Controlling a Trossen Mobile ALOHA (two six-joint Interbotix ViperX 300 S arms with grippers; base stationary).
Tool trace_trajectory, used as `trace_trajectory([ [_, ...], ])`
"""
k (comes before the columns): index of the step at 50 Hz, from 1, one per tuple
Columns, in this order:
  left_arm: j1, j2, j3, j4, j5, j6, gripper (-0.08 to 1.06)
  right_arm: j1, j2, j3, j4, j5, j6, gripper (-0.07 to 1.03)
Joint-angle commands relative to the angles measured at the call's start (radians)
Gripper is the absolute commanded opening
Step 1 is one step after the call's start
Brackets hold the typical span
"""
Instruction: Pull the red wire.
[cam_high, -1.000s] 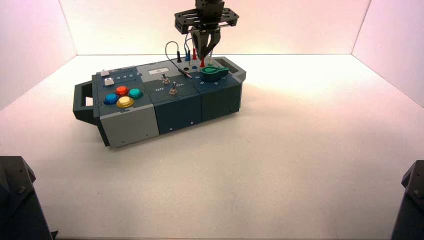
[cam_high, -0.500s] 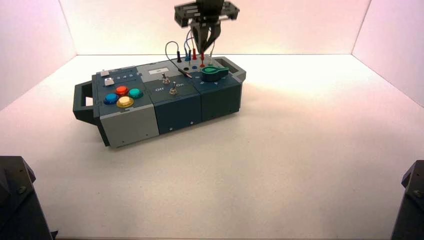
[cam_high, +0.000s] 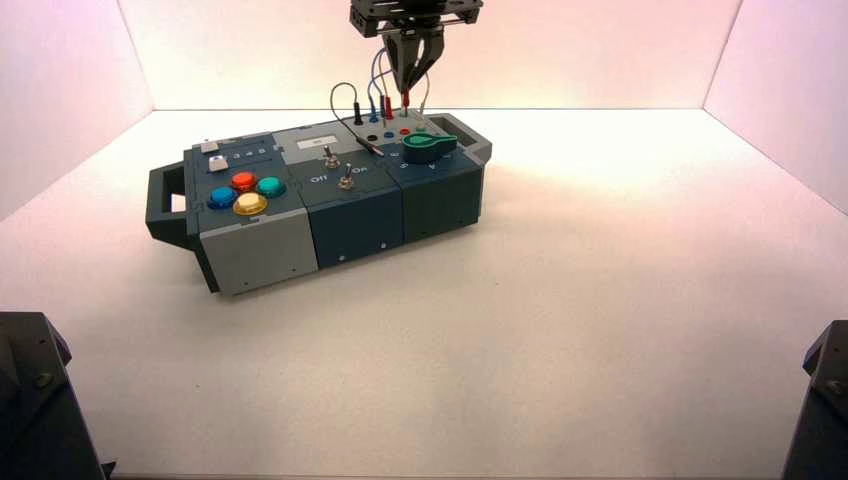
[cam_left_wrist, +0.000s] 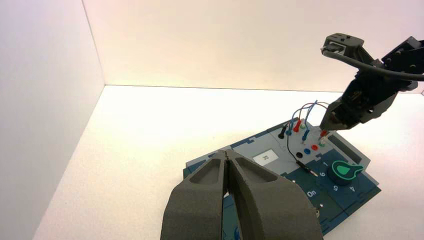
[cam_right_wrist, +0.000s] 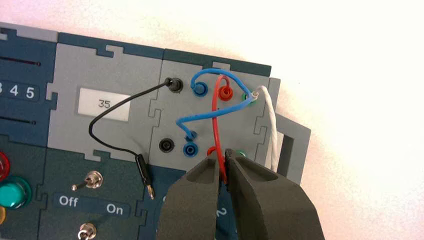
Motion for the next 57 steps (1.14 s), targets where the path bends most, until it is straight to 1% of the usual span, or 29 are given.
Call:
trace_trajectory([
  [1,0.005,0.005,-0.015,0.000,-0.012,0.002,-0.03,0.002,-0.067,-0.015,-0.003,0.005,-0.002,-0.02],
  [6,0.006,0.006,-0.015,0.000,-0.012,0.000,-0.03,0.002,-0.067,-0.009,-0.005,0.005,-0.006,-0.01],
  [8,0.005,0.006,-0.015,0.000,-0.012,0.002,-0.03,0.002,-0.067,-0.008,-0.008,0.005,-0.005,0.01],
  [9,0.006,0.006,-0.015,0.000,-0.012,0.000,-0.03,0.002,-0.064,-0.008,-0.011,0.005,-0.006,0.06],
  [12,0.008,0.005,-0.014,0.000,-0.012,0.000,-0.03,0.002,-0.063,-0.006,-0.014,0.006,-0.006,0.11],
  [19,0.008,0.006,-0.014,0.002,-0.012,0.002,-0.03,0.002,-0.064,0.006,-0.017,0.006,-0.006,0.16],
  [22,0.009,0.006,-0.014,0.002,-0.012,0.000,-0.03,0.002,-0.066,0.012,-0.025,0.006,-0.008,0.20],
  [32,0.017,0.005,-0.014,0.002,-0.012,0.002,-0.03,0.009,-0.103,0.041,-0.028,0.000,-0.020,0.20],
  [37,0.017,0.005,-0.014,0.002,-0.012,0.000,-0.03,0.009,-0.133,0.063,-0.028,-0.011,-0.020,0.21],
  [51,0.017,0.006,-0.012,0.000,-0.014,-0.002,-0.03,0.009,-0.245,0.161,-0.025,-0.041,-0.020,0.22],
  [57,0.017,-0.002,-0.012,0.000,-0.014,-0.002,-0.03,0.009,-0.281,0.192,-0.025,-0.055,-0.021,0.22],
])
